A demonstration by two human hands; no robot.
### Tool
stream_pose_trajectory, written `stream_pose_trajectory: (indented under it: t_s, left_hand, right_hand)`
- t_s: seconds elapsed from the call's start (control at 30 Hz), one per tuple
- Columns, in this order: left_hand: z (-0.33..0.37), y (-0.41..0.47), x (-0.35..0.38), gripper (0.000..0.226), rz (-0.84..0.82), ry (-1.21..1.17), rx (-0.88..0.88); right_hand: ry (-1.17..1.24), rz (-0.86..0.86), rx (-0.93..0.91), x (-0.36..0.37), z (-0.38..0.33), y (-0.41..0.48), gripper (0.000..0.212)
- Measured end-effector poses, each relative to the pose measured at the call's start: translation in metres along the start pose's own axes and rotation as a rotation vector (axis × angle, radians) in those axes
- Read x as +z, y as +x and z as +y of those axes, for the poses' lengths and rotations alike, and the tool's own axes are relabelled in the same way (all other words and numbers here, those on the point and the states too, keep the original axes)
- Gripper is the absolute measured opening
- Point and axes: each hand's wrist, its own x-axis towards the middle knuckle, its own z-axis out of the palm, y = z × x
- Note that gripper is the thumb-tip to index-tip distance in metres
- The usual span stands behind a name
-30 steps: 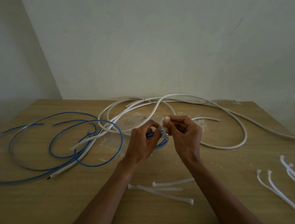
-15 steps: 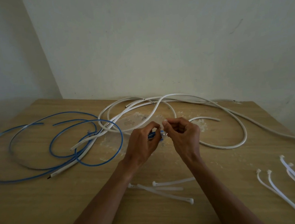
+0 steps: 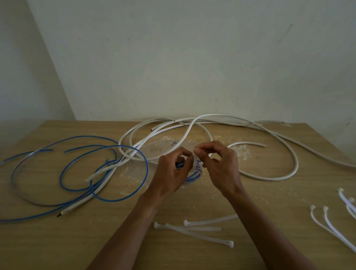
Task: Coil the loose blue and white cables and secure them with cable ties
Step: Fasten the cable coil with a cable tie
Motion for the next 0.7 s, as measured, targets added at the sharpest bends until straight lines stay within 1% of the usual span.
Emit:
stream_pose_trajectory:
  t_s: [0.1, 0.2, 0.27, 0.43, 0.6, 0.7]
  left_hand:
    - [0.009, -0.001, 0.000, 0.020, -0.014, -0.099, -0.060]
    - [0.017, -0.001, -0.001, 0.026, -0.051, -0.149, -0.113]
    - [0.019, 0.000, -0.002, 0.027, -0.089, -0.165, -0.148]
    - [0.017, -0.001, -0.003, 0.028, -0.136, -0.231, -0.237]
    - [0.011, 0.000, -0.005, 0.026, -0.159, -0.294, -0.247]
    - [0.012, -0.001, -0.004, 0.026, -0.210, -0.297, -0.251]
  right_hand:
    - [-0.017, 0.004, -0.008, -0.002, 0.000, 0.001, 0.005]
    - [-0.085, 0.005, -0.073, -0.004, -0.001, 0.001, 0.011]
    - [-0.108, -0.010, -0.111, -0.005, -0.001, 0.001, 0.010]
    - [-0.330, -0.011, -0.228, -0.010, 0.000, 0.006, 0.011]
    - [-0.279, -0.067, -0.177, -0.013, -0.001, 0.008, 0.012]
    - [-0.236, -0.112, -0.129, -0.014, -0.003, 0.008, 0.013]
